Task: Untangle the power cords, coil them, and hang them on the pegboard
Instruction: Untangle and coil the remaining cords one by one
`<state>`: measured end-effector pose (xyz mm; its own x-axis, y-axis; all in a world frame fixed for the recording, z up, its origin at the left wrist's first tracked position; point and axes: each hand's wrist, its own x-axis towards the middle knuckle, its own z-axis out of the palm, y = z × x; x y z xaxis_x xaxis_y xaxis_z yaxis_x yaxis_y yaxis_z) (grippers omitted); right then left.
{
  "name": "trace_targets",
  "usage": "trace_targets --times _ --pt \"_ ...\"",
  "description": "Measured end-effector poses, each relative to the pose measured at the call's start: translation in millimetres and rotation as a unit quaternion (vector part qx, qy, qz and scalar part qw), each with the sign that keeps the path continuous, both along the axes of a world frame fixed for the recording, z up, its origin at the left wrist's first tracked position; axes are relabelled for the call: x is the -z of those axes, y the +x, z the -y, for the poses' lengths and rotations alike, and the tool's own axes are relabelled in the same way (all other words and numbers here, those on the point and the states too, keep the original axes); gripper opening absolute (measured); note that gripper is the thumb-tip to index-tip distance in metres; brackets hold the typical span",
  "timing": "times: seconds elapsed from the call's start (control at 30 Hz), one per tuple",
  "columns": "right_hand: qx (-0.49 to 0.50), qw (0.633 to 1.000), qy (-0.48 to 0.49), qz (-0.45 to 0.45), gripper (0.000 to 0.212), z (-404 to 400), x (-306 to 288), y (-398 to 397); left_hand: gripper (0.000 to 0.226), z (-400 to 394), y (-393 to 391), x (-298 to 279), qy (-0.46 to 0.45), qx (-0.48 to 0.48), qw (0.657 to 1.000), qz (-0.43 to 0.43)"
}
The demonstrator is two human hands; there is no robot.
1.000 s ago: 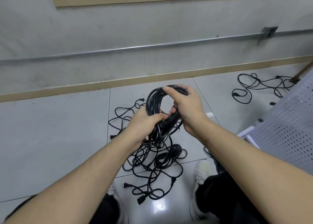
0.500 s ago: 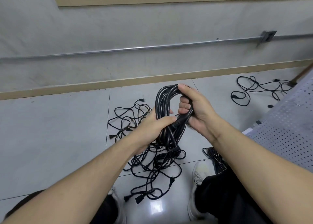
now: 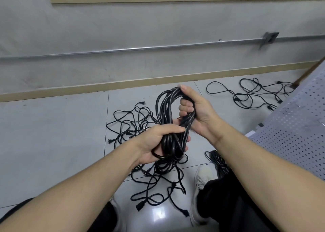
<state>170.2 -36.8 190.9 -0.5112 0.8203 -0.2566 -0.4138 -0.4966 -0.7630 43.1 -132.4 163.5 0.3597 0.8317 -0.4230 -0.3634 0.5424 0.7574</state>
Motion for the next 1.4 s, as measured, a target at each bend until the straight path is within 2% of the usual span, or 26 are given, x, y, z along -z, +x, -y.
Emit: trace_targets --times 0.1,0.23,0.27,0.3,0.37,0.4,0.43,0.5,0.6,0.67,0.7,0.73,0.77,0.83,0.9,0.97,1.03,1.1,1.27,1.33,1.4 --pt "0.008 0.999 0.031 0.028 0.02 0.9 1.0 -0.7 0.029 -3.1 -2.2 -7.6 -0.016 0.031 0.999 -0.011" --pt "0.035 0.979 0.154 0.131 0.026 -4.8 7.5 -6.8 0.078 -6.7 -4.1 -7.0 -0.026 0.007 0.995 -0.097" --pt "0.029 0.977 0.165 0.135 0.033 -5.9 9.0 -8.7 0.08 -6.3 -4.0 -6.5 -0.027 -0.01 0.993 -0.114" --pt "0.008 0.981 0.153 0.122 0.045 -6.4 10.6 -10.5 0.071 -6.1 -5.2 -5.6 -0.026 -0.028 0.992 -0.123" --pt "-0.045 0.992 0.093 0.072 0.077 -7.4 15.6 -11.2 0.036 -6.1 -10.3 -5.7 -0.017 -0.065 0.989 -0.133" --pt "-0.068 0.994 0.067 0.058 0.084 -7.5 20.1 -10.7 0.025 -6.6 -12.8 -7.3 -0.007 -0.081 0.988 -0.131" --pt "-0.098 0.992 0.051 0.058 0.085 -6.0 26.0 -9.9 0.02 -9.0 -16.5 -7.2 0.006 -0.097 0.988 -0.121" --pt "-0.162 0.977 0.057 0.126 0.074 -0.3 45.1 -11.3 0.028 -15.0 -22.7 -10.3 0.019 -0.128 0.987 -0.095" --pt "-0.311 0.908 0.128 0.251 0.05 15.0 69.2 -15.3 0.039 -23.5 -33.7 -13.7 0.009 -0.194 0.979 -0.068" --pt "-0.398 0.84 0.214 0.301 0.042 25.4 72.9 -15.6 0.032 -24.8 -42.8 -13.6 0.009 -0.228 0.97 -0.084" --pt "-0.413 0.814 0.251 0.322 0.031 30.3 72.1 -16.0 0.024 -24.7 -48.1 -12.9 0.008 -0.244 0.963 -0.11" --pt "-0.415 0.795 0.282 0.342 0.019 33.6 71.5 -16.4 0.017 -23.4 -53.0 -12.9 0.006 -0.259 0.956 -0.141" --pt "-0.405 0.77 0.321 0.374 0.019 32.5 72.2 -16.5 0.015 -22.9 -59.0 -12.2 0.004 -0.274 0.945 -0.18" --pt "-0.355 0.71 0.413 0.447 0.029 23.6 70.9 -16.2 0.015 -21.5 -69.1 -14.2 0.006 -0.293 0.923 -0.251" --pt "-0.312 0.67 0.471 0.482 0.036 9.4 63.0 -11.3 0.012 -22.5 -80.8 -14.2 0.025 -0.3 0.896 -0.327" --pt "-0.284 0.656 0.485 0.504 0.039 -3.2 47.6 -1.1 0.009 -22.7 -92.0 -14.5 0.041 -0.289 0.875 -0.387" --pt "-0.247 0.64 0.493 0.536 0.039 -13.1 34.0 11.1 0.015 -22.2 -95.4 -15.3 0.036 -0.258 0.883 -0.391" --pt "-0.213 0.621 0.501 0.564 0.041 -18.6 25.8 19.4 0.016 -21.8 -92.2 -14.5 0.045 -0.204 0.877 -0.432" --pt "-0.174 0.572 0.512 0.617 0.045 -15.4 8.3 26.8 0.02 -22.6 -73.0 -2.0 0.077 -0.07 0.839 -0.534" --pt "-0.154 0.557 0.523 0.626 0.051 -11.7 0.1 25.3 0.033 -21.6 -64.1 2.6 0.086 -0.029 0.828 -0.553" --pt "-0.133 0.536 0.543 0.632 0.054 -10.5 -5.4 26.3 0.057 -19.7 -58.8 8.6 0.1 0.006 0.833 -0.544"
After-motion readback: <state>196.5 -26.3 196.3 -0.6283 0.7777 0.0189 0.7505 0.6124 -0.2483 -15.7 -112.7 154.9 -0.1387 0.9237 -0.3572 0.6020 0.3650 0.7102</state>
